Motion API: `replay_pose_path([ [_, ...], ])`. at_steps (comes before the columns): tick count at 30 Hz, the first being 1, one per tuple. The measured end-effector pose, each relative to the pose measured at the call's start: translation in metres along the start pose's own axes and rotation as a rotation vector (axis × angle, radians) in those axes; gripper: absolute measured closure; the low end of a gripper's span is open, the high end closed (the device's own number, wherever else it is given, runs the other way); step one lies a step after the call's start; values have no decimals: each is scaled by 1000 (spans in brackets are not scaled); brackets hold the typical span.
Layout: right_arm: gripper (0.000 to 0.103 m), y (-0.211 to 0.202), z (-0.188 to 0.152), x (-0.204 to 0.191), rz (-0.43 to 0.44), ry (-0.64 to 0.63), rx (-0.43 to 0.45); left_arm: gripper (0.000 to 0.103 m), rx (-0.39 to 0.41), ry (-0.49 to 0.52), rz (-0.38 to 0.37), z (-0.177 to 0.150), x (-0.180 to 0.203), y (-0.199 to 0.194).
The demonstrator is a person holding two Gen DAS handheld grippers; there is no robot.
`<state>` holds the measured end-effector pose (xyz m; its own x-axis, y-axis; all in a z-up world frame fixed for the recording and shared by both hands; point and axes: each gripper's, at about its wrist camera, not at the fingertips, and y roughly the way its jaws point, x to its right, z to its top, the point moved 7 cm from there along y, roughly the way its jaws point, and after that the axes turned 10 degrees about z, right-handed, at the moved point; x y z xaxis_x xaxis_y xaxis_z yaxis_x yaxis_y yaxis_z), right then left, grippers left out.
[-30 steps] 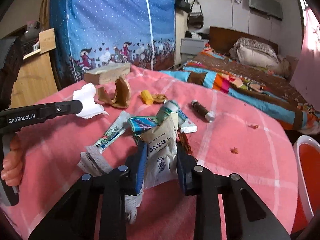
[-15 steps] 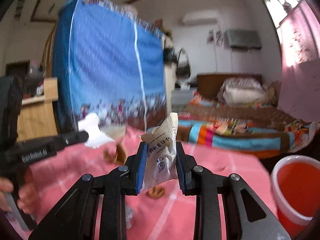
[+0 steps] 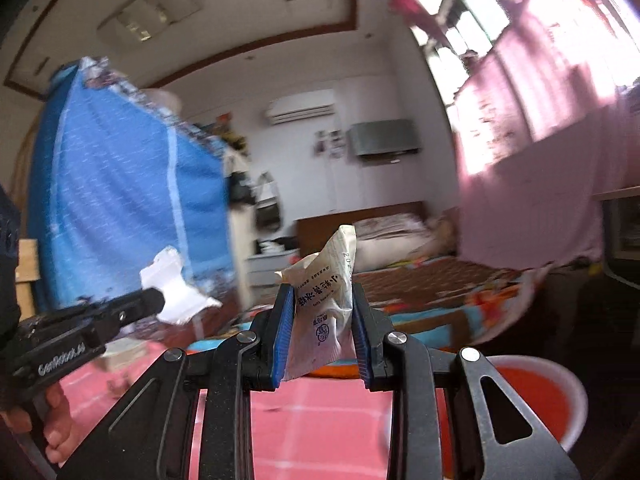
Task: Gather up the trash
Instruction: 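Carry both papers over the red bucket and open both grippers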
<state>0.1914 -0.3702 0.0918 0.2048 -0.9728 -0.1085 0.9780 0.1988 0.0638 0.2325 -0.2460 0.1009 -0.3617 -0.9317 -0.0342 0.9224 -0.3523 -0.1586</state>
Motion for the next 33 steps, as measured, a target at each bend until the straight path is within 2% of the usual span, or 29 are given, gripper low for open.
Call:
replay_pose_path([
  [4, 78, -7, -4, 38, -121, 3, -16, 95, -63, 29, -72, -6, 38, 23],
  [6, 75, -7, -11, 59, -164, 48, -42, 95, -107, 36, -95, -9, 54, 36],
  [13, 75, 2, -41, 107, -247, 190, -165, 95, -323, 10, -193, -28, 96, 83],
  [16, 74, 3, -52, 120, -281, 228, -213, 95, -403, 8, -212, -40, 110, 100],
  [18, 62, 1, -57, 127, -296, 253, -230, 95, -453, 6, -211, -49, 115, 110],
  [19, 60, 0, -59, 129, -301, 268, -236, 94, -477, -1, -209, -53, 116, 115],
  [21, 57, -2, -63, 136, -305, 301, -241, 91, -526, -17, -228, -62, 121, 122],
  [23, 52, -3, -68, 141, -319, 319, -257, 77, -578, -39, -238, -70, 124, 128],
  [25, 50, -4, -71, 143, -328, 330, -266, 66, -605, -65, -240, -75, 124, 131],
  [26, 50, -5, -73, 145, -334, 336, -273, 64, -613, -78, -239, -77, 123, 131],
  [31, 49, -8, -72, 147, -347, 340, -279, 57, -582, -104, -217, -72, 112, 124],
  [33, 43, -8, -71, 147, -352, 337, -279, 51, -564, -107, -203, -69, 106, 121],
])
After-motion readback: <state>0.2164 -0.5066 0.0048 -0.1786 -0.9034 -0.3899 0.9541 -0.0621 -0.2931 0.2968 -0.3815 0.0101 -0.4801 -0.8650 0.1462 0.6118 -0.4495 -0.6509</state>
